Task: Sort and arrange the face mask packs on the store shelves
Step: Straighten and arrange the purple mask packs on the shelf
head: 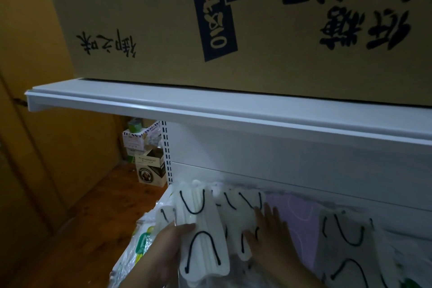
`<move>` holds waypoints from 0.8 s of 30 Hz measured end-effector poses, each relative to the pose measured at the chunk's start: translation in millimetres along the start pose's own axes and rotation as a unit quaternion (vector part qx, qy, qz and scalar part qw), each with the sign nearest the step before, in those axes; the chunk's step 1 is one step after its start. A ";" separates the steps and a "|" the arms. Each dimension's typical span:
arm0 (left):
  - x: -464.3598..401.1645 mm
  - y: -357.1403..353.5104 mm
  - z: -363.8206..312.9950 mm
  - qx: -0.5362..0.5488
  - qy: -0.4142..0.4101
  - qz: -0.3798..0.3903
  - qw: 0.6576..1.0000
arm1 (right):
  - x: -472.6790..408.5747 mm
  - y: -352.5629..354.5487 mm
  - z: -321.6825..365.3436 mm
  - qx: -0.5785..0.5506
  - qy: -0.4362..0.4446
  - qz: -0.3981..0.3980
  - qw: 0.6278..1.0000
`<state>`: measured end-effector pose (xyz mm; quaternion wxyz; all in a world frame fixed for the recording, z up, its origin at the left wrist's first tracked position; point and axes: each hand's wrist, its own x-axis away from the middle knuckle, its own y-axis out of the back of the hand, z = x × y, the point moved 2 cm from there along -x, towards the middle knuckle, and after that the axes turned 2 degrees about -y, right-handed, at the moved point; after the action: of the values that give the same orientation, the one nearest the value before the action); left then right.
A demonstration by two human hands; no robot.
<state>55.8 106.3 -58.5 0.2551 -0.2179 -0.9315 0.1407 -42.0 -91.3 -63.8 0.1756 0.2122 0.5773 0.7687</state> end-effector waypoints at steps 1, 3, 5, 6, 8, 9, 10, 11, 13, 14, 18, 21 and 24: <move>1.0 0.4 -0.6 0.001 -0.002 -0.006 1.000 | -2.9 -2.4 -2.8 0.004 -0.010 0.019 1.000; 3.0 -0.1 -0.9 0.004 0.000 -0.019 1.000 | -5.8 -11.5 -4.2 0.006 -0.005 0.036 0.999; 4.7 -1.2 0.0 0.005 0.019 -0.028 0.999 | -6.8 -17.2 -4.5 0.009 0.002 0.018 1.000; 6.8 -2.4 0.0 0.009 0.030 -0.028 0.999 | -6.0 -16.4 -3.8 0.010 0.005 0.000 1.000; 9.8 -4.8 -1.2 0.018 0.041 -0.025 0.999 | -2.5 -9.4 -1.5 0.008 0.005 -0.037 0.999; 10.5 -5.5 -1.6 0.019 0.042 -0.023 0.999 | -0.1 -4.6 -0.5 -0.006 0.000 -0.054 0.999; 11.0 -5.4 -1.2 0.017 0.038 -0.023 0.999 | 2.9 0.4 1.3 -0.034 -0.005 -0.063 0.997; 9.8 -5.2 -0.5 0.013 0.030 -0.023 0.999 | 6.3 5.5 5.0 -0.071 -0.007 -0.066 0.995; 7.7 -8.0 1.5 0.014 0.018 -0.021 1.000 | 14.9 13.0 16.6 -0.149 0.021 -0.074 0.986; 7.3 -10.4 2.0 0.024 0.015 -0.018 0.999 | 20.2 15.9 26.1 -0.165 0.053 -0.081 0.982; 9.8 -22.0 1.6 0.086 0.048 0.031 0.995 | 35.0 2.5 66.0 -0.109 0.165 -0.031 0.980; 9.9 -23.7 2.5 0.068 0.016 0.041 0.997 | 35.2 -8.5 79.4 -0.040 0.173 -0.003 0.984; 9.1 -16.5 1.1 0.030 -0.013 0.009 0.999 | 32.3 -8.3 80.5 -0.073 0.184 -0.008 0.980</move>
<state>42.6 96.2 -49.5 0.2479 -0.2163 -0.9282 0.1741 -26.6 -6.9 -48.2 0.0873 0.0490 0.5435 0.8334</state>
